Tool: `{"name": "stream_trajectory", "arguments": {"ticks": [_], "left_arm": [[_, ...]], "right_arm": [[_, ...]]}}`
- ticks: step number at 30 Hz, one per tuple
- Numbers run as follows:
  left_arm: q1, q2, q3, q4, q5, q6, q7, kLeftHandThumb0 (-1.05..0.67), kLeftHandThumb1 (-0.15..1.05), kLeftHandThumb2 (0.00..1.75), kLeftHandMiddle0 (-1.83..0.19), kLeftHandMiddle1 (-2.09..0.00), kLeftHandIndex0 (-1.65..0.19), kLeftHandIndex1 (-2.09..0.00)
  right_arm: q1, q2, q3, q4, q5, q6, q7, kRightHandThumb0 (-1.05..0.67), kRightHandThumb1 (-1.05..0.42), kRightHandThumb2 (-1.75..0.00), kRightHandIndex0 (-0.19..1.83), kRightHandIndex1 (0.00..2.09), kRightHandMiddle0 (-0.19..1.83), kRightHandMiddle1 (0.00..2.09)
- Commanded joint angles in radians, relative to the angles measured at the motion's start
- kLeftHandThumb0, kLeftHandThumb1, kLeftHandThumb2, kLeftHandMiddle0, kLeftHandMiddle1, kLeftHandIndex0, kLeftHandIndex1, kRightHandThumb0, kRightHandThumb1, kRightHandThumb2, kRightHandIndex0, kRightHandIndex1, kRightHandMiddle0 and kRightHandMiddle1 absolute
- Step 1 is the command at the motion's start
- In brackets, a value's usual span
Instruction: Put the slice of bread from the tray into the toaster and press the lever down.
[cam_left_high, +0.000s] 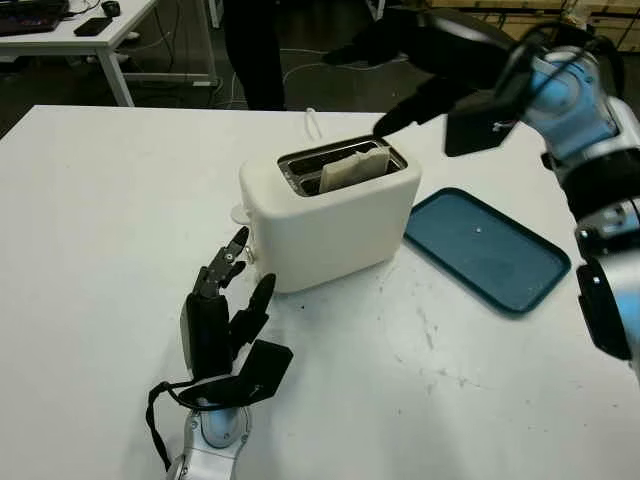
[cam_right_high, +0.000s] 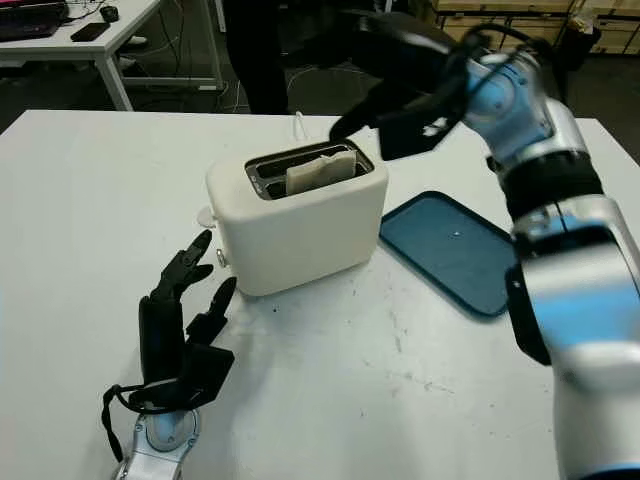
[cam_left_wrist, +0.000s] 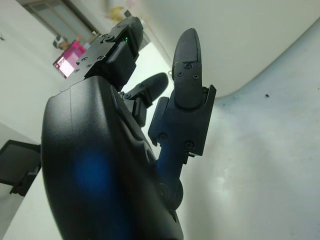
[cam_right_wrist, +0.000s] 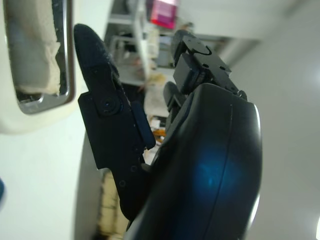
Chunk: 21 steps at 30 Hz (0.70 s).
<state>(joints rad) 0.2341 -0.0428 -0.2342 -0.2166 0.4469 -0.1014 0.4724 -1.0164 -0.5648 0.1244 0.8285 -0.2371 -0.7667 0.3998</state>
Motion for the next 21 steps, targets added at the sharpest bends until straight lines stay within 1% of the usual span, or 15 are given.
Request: {"name": "stream_trajectory", "arguments": {"ticks": [1, 2, 3, 5, 7, 8, 9, 11, 14, 17, 19, 21], "left_arm": [[0.006, -0.033, 0.004, -0.011, -0.006, 0.008, 0.0, -0.48, 0.92, 0.27, -0.32, -0.95, -0.54, -0.01], [0.007, -0.031, 0.005, -0.015, -0.002, 0.013, -0.003, -0.48, 0.92, 0.27, -0.31, -0.95, -0.54, -0.01], [0.006, -0.029, 0.008, -0.019, 0.003, 0.018, -0.003, -0.48, 0.92, 0.27, -0.31, -0.95, -0.54, -0.01], [0.003, -0.019, 0.017, -0.026, 0.007, 0.016, -0.006, -0.48, 0.92, 0.27, -0.32, -0.95, -0.54, -0.01], [-0.002, -0.007, 0.029, -0.033, 0.016, 0.01, -0.008, -0.47, 0.92, 0.26, -0.33, -0.94, -0.54, -0.01], [-0.005, -0.003, 0.035, -0.04, 0.018, 0.012, -0.012, -0.46, 0.92, 0.25, -0.33, -0.94, -0.54, -0.01], [-0.006, 0.0, 0.042, -0.047, 0.02, 0.014, -0.018, -0.46, 0.92, 0.25, -0.33, -0.94, -0.54, -0.01], [-0.01, 0.013, 0.056, -0.061, 0.032, 0.013, -0.027, -0.46, 0.92, 0.24, -0.34, -0.94, -0.55, -0.01], [-0.013, 0.031, 0.081, -0.092, 0.042, 0.011, -0.045, -0.45, 0.92, 0.21, -0.36, -0.93, -0.56, -0.02], [-0.019, 0.068, 0.113, -0.123, 0.059, 0.002, -0.07, -0.43, 0.92, 0.18, -0.37, -0.92, -0.57, -0.02], [-0.028, 0.095, 0.136, -0.14, 0.074, -0.007, -0.082, -0.42, 0.92, 0.15, -0.39, -0.92, -0.58, -0.02], [-0.044, 0.128, 0.161, -0.151, 0.089, -0.019, -0.09, -0.42, 0.92, 0.12, -0.41, -0.92, -0.61, -0.04]], "right_arm": [[0.144, 0.008, -0.074, -0.071, 0.059, -0.021, -0.082, -0.54, -0.82, 0.0, 0.28, 0.45, 0.51, 0.03], [0.203, 0.016, -0.1, -0.105, 0.082, -0.017, -0.106, -0.52, -0.86, 0.0, 0.4, 0.34, 0.56, 0.03], [0.261, 0.026, -0.124, -0.136, 0.107, -0.012, -0.125, -0.5, -0.86, 0.0, 0.46, 0.29, 0.58, 0.03], [0.387, 0.054, -0.164, -0.231, 0.157, 0.046, -0.154, -0.42, -0.85, 0.0, 0.6, 0.26, 0.66, 0.05], [0.523, 0.085, -0.192, -0.328, 0.209, 0.103, -0.163, -0.35, -0.86, -0.01, 0.68, 0.24, 0.69, 0.04], [0.59, 0.101, -0.203, -0.372, 0.239, 0.135, -0.161, -0.3, -0.88, -0.01, 0.7, 0.22, 0.69, 0.04], [0.645, 0.116, -0.213, -0.411, 0.266, 0.167, -0.158, -0.29, -0.89, -0.02, 0.7, 0.21, 0.68, 0.03], [0.747, 0.149, -0.238, -0.481, 0.306, 0.236, -0.174, -0.31, -0.91, -0.02, 0.72, 0.2, 0.69, 0.03], [0.875, 0.225, -0.287, -0.572, 0.39, 0.335, -0.209, -0.32, -0.92, -0.03, 0.71, 0.16, 0.7, 0.02], [0.955, 0.284, -0.313, -0.63, 0.42, 0.373, -0.24, -0.28, -0.92, -0.06, 0.73, 0.14, 0.71, 0.02], [0.989, 0.305, -0.314, -0.677, 0.419, 0.404, -0.252, -0.26, -0.92, -0.08, 0.74, 0.13, 0.72, 0.02], [1.013, 0.319, -0.307, -0.715, 0.415, 0.429, -0.251, -0.28, -0.92, -0.07, 0.75, 0.12, 0.73, 0.02]]}}
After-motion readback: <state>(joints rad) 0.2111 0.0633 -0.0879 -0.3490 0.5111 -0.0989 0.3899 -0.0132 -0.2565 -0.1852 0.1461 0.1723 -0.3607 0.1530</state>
